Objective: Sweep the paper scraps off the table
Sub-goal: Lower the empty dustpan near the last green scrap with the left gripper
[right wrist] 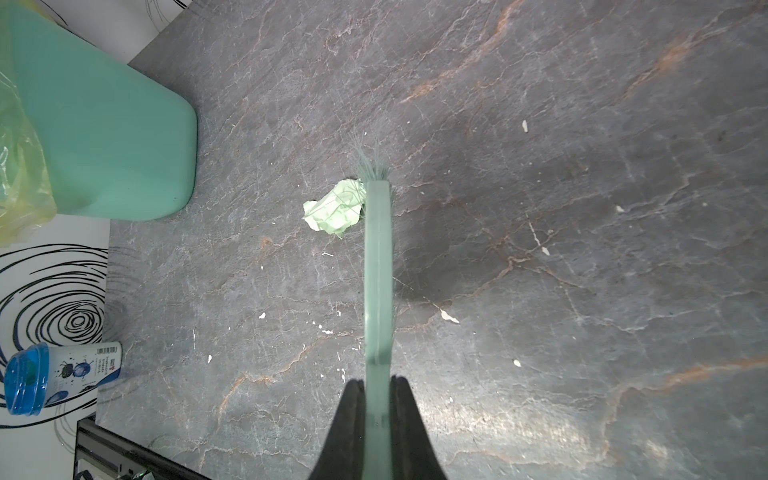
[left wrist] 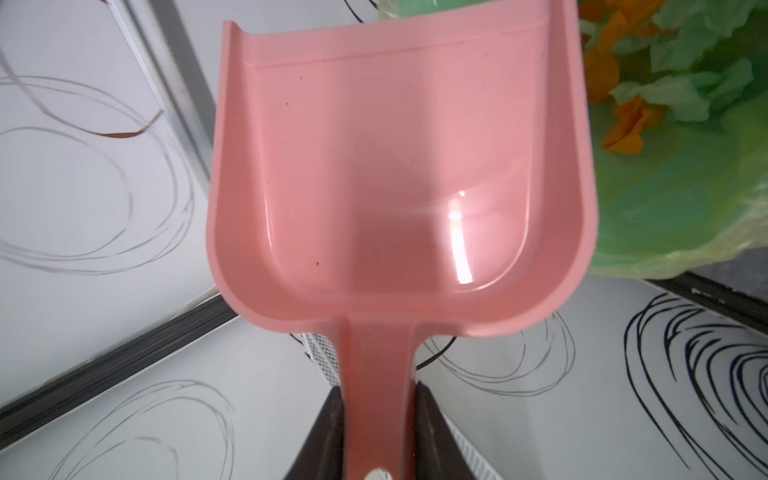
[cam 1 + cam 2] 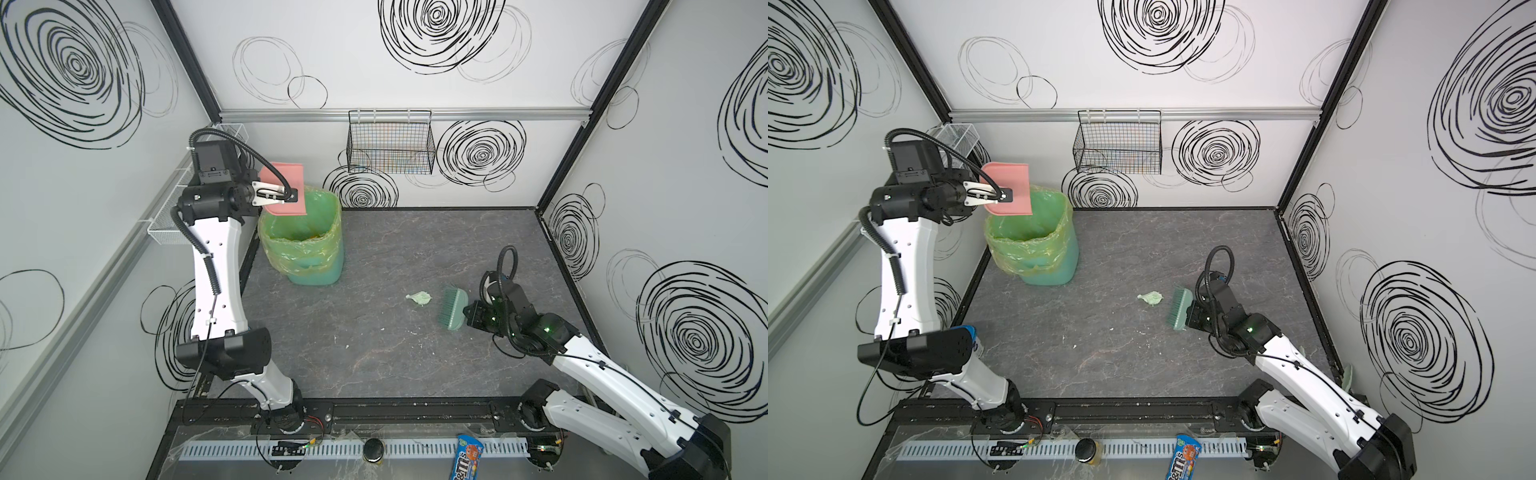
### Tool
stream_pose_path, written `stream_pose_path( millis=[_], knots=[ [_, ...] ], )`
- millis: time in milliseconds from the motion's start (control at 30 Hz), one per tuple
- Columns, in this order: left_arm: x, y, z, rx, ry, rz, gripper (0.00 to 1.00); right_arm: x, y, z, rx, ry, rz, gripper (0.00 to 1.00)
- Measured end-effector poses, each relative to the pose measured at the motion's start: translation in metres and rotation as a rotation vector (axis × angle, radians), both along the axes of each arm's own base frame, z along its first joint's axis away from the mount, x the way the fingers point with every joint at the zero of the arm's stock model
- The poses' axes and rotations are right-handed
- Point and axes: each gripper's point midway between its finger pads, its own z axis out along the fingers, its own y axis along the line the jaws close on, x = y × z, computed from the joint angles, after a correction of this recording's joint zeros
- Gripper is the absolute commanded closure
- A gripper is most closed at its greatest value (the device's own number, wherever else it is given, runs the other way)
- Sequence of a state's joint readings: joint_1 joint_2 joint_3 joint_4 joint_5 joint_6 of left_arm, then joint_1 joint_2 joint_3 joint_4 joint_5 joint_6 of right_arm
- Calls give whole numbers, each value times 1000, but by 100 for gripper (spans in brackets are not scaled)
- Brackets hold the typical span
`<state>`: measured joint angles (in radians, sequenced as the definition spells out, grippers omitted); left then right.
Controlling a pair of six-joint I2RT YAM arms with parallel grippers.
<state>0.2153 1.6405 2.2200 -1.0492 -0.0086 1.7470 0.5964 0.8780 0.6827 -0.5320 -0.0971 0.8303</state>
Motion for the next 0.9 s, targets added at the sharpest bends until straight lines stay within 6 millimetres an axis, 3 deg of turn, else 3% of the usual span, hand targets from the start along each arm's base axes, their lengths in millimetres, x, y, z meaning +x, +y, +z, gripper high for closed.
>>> stream_pose_path(
  millis=[100,200,300,367,467,600,700,900],
  knots=[
    [-32,-26,20,-87,-38,-63,100,1,-1,-1,-13,0,2,100],
    [-72,-65,13,-181,-12,-141,100,5,-2,0,-56,15,6,100],
    [-108,-107,-36,-287,104,-222,100,14,1,13,-103,12,12,100],
    [-127,-129,-87,-358,217,-241,100,24,3,29,-135,-10,12,100],
    [-145,-150,-167,-438,393,-217,100,39,5,53,-193,-55,11,100],
    [-158,-166,-255,-495,570,-132,100,54,12,62,-300,-106,37,100],
    [-166,-175,-289,-518,627,-81,100,61,16,55,-416,-125,79,100],
    [-157,-196,-309,-565,621,-24,100,84,21,38,-684,-154,152,100]
  ],
)
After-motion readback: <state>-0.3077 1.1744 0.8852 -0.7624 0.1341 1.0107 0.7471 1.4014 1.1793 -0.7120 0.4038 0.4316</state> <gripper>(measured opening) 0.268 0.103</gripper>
